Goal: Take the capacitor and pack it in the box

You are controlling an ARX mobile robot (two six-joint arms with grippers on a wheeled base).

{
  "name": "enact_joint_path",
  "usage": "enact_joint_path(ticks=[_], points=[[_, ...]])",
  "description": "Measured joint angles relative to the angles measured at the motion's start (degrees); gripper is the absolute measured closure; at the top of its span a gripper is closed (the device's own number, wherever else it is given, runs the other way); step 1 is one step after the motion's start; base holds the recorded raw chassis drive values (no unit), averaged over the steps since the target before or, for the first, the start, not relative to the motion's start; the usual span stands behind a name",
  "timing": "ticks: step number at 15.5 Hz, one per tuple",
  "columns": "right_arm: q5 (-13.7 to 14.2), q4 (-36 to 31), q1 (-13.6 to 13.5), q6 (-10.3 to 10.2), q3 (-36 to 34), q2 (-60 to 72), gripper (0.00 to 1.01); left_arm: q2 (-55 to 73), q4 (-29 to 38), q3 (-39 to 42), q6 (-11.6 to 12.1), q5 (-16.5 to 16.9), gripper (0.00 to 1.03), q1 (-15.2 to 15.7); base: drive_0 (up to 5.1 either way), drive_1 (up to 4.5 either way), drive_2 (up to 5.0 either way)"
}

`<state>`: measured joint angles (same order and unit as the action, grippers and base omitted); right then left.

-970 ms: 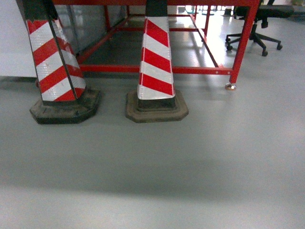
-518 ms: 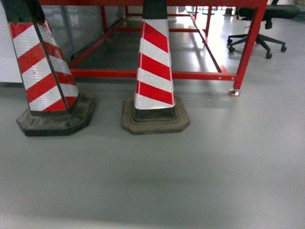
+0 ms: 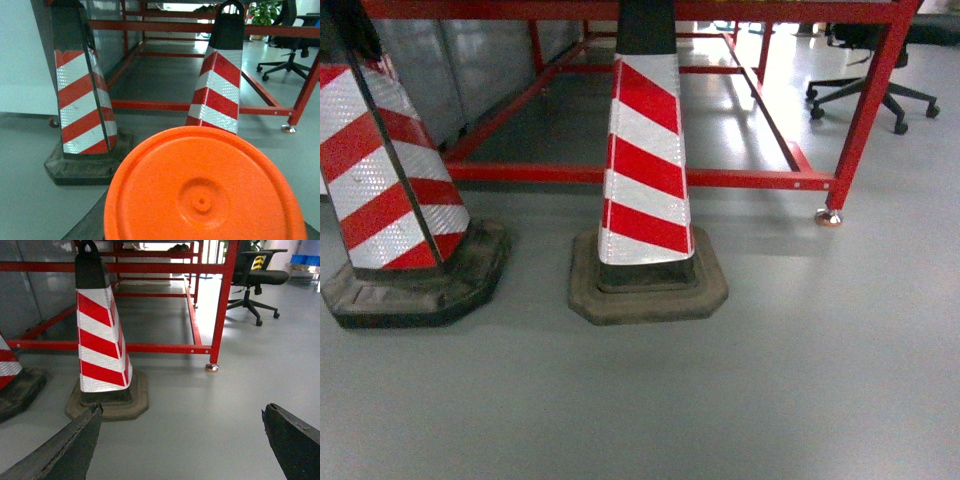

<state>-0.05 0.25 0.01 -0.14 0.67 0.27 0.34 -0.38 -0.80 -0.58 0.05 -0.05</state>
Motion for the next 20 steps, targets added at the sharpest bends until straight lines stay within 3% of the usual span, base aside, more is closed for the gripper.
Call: enact_joint_path(ticks=[8,20], points=[[0.1,0.1,0.0,0.0,0.0,0.0,0.03,0.0,0.0,0.0,0.0,-0.1,0.59,0.0,-0.1,4.15,-4.4],[0.0,0.1,0.0,0.0,0.0,0.0,0.03,0.0,-0.1,0.0,0.0,0.0,0.59,0.0,0.0,0.0,0.0]])
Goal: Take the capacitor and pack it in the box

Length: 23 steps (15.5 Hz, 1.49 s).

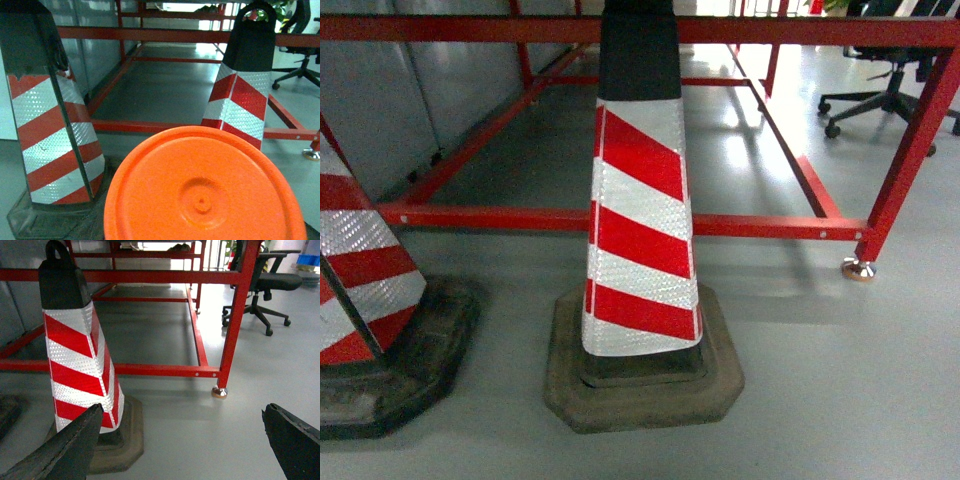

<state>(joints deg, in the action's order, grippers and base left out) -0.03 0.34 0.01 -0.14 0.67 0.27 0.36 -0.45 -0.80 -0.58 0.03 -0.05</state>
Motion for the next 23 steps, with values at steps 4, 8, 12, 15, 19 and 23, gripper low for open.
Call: enact_joint_path(ticks=[4,8,12,15,19,23], points=[[0.0,0.0,0.0,0.0,0.0,0.0,0.03,0.0,0.0,0.0,0.0,-0.1,0.59,0.0,0.0,0.0,0.0],[0.0,0.0,0.0,0.0,0.0,0.0,0.03,0.0,0.1,0.0,0.4,0.0,0.59,0.0,0.0,0.0,0.0],[0.0,0.0,0.0,0.0,0.0,0.0,0.03,0.0,0.1,0.0,0.6,0.0,0.59,0.0,0.0,0.0,0.0],[0.0,0.0,0.0,-0.1,0.0,0.0,0.03,0.0,0.1,0.0,0.6,0.0,0.59,0.0,0.0,0.0,0.0],[0.0,-0.1,0.0,0.0,0.0,0.0,0.03,0.0,0.1,0.0,0.6,-0.1,0.59,0.0,0.0,0.0,0.0],[0.0,-0.3,0.0,-0.1,0.0,0.0,0.03,0.0,0.4,0.0,0.6,0.0,0.59,0.0,0.0,0.0,0.0]])
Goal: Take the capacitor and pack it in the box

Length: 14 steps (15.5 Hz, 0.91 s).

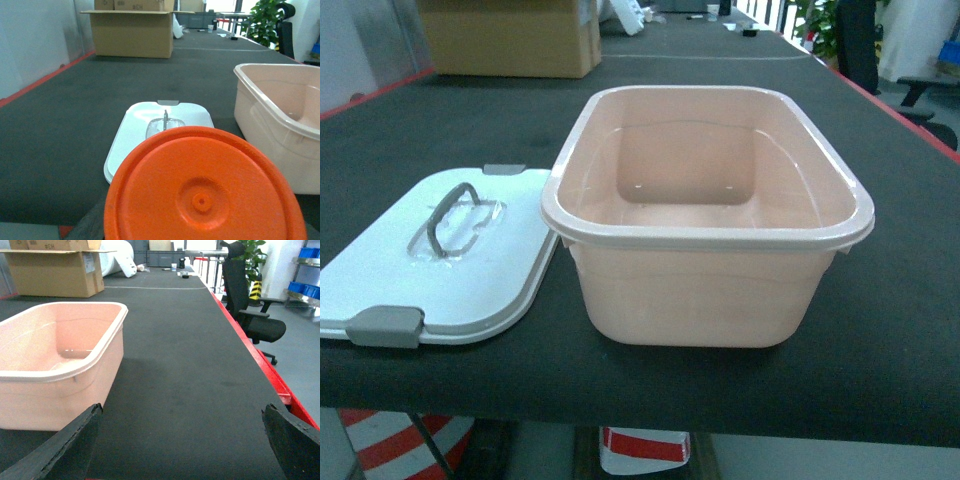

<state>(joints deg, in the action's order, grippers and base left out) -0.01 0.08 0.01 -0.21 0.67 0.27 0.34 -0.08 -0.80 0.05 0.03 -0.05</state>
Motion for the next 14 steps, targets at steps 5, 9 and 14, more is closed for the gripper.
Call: enact_joint_path(ticks=[5,9,14], points=[[0.0,0.2,0.0,0.0,0.0,0.0,0.03,0.0,-0.3,0.0,0.0,0.0,0.59,0.0,0.0,0.0,0.0],[0.0,0.2,0.0,0.0,0.0,0.0,0.03,0.0,-0.3,0.0,0.0,-0.1,0.59,0.0,0.0,0.0,0.0],[0.0,0.2,0.0,0.0,0.0,0.0,0.03,0.0,-0.3,0.0,0.0,-0.1,0.59,0.0,0.0,0.0,0.0]])
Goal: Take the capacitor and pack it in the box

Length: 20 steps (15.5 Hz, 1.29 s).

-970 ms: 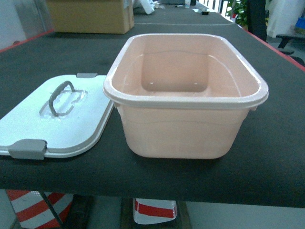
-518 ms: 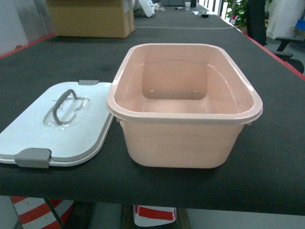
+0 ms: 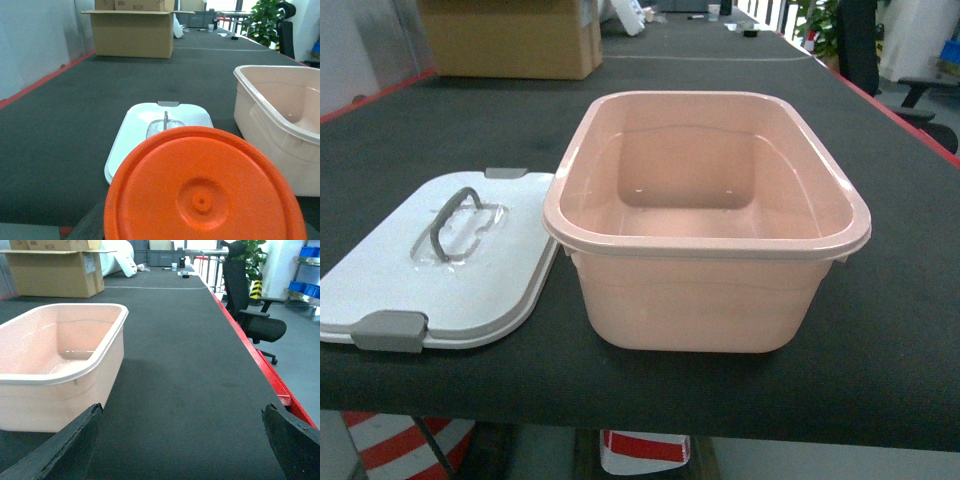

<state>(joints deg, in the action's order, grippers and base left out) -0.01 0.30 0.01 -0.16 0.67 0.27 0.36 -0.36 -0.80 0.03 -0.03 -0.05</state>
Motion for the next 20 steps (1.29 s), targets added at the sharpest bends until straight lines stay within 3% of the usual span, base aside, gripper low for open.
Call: enact_joint_path(ticks=[11,12,13,14,15,16,17,20], points=[[0.0,0.0,0.0,0.0,0.0,0.0,0.03,0.0,0.0,0.0,0.0,0.0,0.59,0.0,0.0,0.0,0.0],[0.0,0.0,0.0,0.0,0.0,0.0,0.03,1.1,1.6,0.0,0.6,-6.0,0.59,-2.2,0.0,0.0,0.0],[0.1,0.0,0.0,0.0,0.0,0.0,0.03,5.4,4.7,-0.5,0.4,-19.1,0.59,-9.1,0.0,0.0,0.0],[0.0,0.0,0.0,0.0,0.0,0.0,0.03,9.0,6.9,-0.6,0.5,-26.6,0.59,-13.2,0.0,0.0,0.0],[0.0,0.0,0.0,0.0,0.0,0.0,0.03,13.7,11.6,-0.6,0.3,-33.7,0.59,-15.4,0.0,0.0,0.0],[0.0,0.0,0.0,0.0,0.0,0.0,0.03,19.0,17.6,-0.8,0.5,-36.9,0.59,-15.5,0.0,0.0,0.0],[0.0,0.0,0.0,0.0,0.0,0.0,0.03,24.7,23.4,-1.6,0.5,-37.0,0.59,-15.8,0.0,0.0,0.0],[0.0,0.0,0.0,0.0,0.0,0.0,0.03,47.6,43.5,-11.1,2.3,-31.1,0.59,-17.7,0.0,0.0,0.0]])
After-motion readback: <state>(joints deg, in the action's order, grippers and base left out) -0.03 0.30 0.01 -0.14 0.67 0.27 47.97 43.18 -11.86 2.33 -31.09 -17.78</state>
